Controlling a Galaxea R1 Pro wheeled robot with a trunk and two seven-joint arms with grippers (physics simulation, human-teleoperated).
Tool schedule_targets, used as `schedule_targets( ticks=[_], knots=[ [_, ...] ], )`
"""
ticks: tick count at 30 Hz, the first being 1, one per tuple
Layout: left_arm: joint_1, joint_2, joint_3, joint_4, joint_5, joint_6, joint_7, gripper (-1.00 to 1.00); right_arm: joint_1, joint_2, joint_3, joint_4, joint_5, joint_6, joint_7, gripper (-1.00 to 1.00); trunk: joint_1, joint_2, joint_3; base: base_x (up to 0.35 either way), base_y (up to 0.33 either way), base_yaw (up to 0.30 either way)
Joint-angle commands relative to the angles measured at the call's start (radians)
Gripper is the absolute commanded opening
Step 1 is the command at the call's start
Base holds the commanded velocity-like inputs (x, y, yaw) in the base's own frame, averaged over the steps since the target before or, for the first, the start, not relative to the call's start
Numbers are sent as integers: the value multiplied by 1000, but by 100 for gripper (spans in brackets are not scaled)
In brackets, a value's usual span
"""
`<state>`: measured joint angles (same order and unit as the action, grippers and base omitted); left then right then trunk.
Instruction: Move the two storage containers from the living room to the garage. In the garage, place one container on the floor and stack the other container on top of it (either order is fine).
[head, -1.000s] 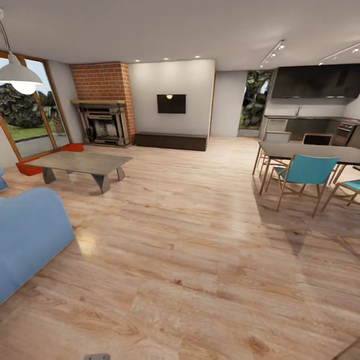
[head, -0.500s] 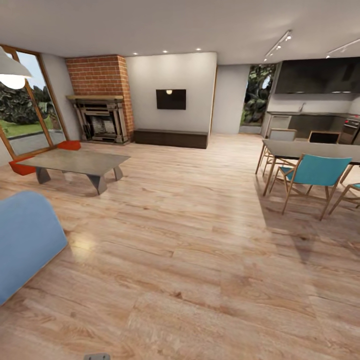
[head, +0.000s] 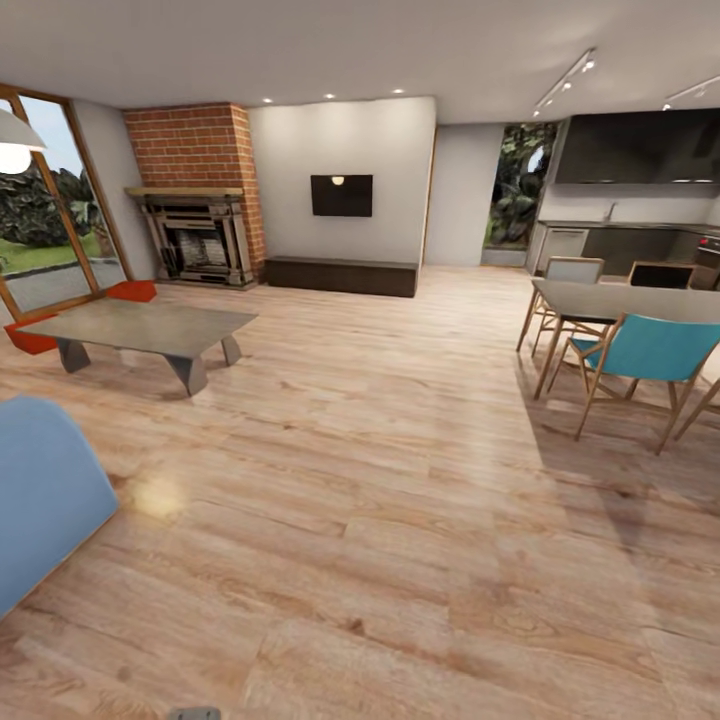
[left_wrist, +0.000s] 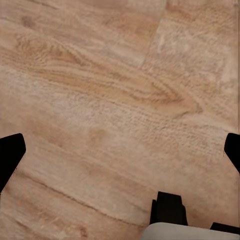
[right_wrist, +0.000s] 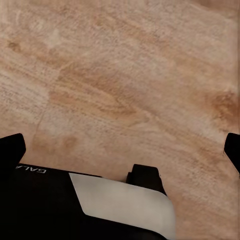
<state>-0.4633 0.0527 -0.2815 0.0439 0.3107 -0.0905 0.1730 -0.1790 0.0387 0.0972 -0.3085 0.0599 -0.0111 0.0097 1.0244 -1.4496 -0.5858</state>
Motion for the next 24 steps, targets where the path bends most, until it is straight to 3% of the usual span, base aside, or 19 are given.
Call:
schedule_targets(
  ticks=[1,14,24],
  knots=[
    [-1,-1,-8,3,8,-6,0,100,0,0,0,0,7,-1,1,100,1,0,-1,340,0,0],
    [-1,-1,-8,4,8,-6,0,100,0,1,1,0,8,-1,0,100,1,0,-1,340,0,14],
    [-1,-1,-8,4,8,-6,0,100,0,1,1,0,8,-1,-1,100,1,0,-1,340,0,179]
  ],
)
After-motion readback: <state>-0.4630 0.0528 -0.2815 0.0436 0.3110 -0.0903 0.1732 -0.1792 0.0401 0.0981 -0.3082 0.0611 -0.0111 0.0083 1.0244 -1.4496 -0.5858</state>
